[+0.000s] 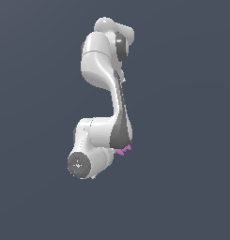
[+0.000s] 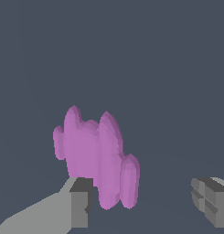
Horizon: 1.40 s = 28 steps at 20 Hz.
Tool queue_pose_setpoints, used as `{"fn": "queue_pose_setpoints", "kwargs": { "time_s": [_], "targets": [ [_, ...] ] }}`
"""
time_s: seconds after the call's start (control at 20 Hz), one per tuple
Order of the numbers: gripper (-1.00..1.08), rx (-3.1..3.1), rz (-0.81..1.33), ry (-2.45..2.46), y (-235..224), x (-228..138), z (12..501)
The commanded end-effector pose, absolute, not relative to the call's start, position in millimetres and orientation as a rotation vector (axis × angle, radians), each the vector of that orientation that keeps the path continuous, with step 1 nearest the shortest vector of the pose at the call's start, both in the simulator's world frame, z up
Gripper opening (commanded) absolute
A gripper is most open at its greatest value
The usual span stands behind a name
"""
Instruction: Pick up the object and move it to a goal position.
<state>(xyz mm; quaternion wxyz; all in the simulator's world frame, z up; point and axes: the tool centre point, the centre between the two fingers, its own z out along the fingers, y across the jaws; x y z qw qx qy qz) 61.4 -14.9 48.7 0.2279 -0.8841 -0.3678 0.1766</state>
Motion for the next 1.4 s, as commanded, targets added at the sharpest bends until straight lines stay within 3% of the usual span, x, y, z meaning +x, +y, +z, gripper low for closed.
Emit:
{"fn": "queue_pose_setpoints", "kwargs": {
  "time_s": [0.0,0.8,0.85,1.35],
  "targets": [
    [0.68,-2.435,0.486,-1.013,-14,61,47],
    [0.68,-2.432,0.486,-1.016,-7,47,26],
    [-1.00,-2.432,0.486,-1.016,-7,47,26],
    [-1.00,-2.436,0.479,-1.016,-8,49,28]
  ]
}}
